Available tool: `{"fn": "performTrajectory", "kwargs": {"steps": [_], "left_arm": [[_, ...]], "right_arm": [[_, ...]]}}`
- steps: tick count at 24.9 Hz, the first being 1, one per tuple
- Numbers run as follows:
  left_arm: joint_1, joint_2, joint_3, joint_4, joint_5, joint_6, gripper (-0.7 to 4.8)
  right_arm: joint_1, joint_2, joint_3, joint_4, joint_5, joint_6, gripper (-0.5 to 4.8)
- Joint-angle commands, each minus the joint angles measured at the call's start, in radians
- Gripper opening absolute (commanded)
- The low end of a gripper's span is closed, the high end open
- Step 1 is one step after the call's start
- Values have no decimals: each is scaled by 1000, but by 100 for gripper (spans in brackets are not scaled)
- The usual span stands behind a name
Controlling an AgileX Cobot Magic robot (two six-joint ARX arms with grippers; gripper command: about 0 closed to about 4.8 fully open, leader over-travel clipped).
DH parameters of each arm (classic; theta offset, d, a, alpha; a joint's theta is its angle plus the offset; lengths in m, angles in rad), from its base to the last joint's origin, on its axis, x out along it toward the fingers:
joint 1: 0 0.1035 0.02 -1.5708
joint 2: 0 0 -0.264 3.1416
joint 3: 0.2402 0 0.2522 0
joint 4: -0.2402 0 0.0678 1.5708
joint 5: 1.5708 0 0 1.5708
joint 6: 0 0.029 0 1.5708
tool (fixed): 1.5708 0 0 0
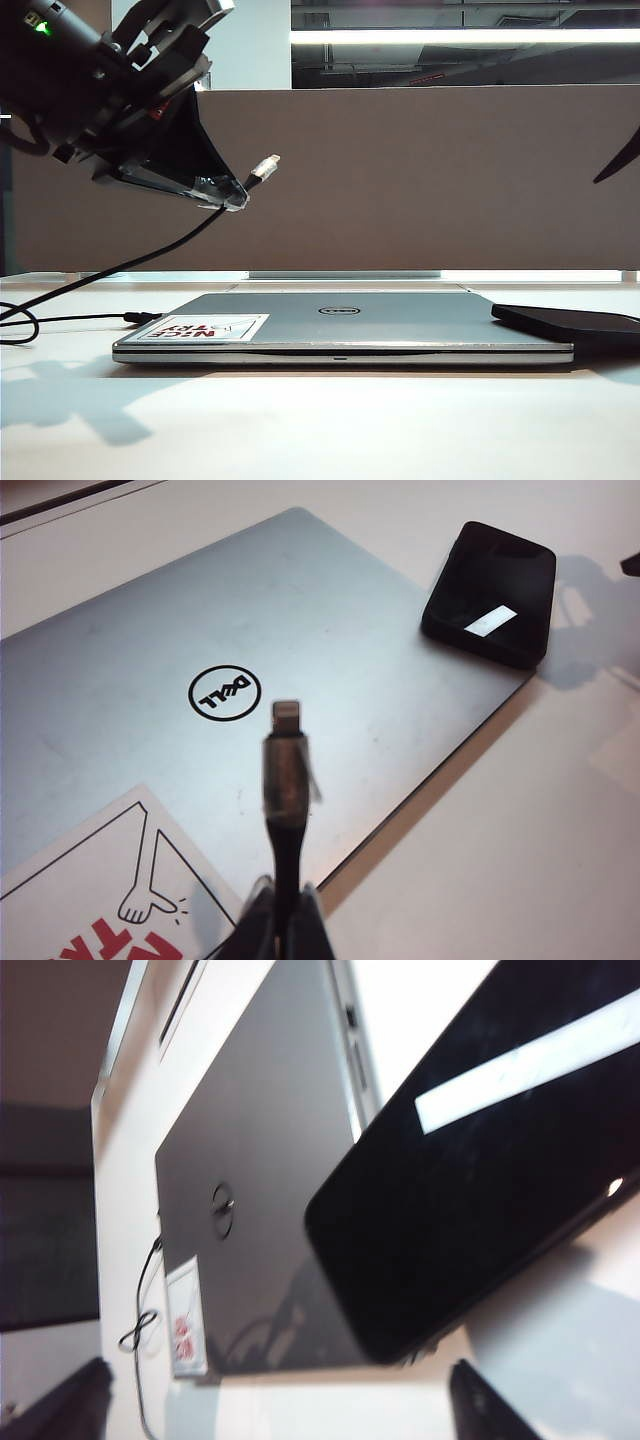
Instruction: Pick up the charging cable and the phone, plug the charging cable into the charging port on the phone, and finally place them back on the table.
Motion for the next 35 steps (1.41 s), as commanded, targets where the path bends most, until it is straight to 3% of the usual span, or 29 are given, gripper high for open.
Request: {"fn": "performTrajectory", "kwargs": {"steps": [1, 35], "left_arm": [[1, -2, 3, 20, 2, 9, -8], [1, -2, 3, 19, 2, 12, -8]], "right_arm": [[1, 36, 3, 40, 12, 14, 445], [27, 425, 3, 301, -44, 20, 417]]}}
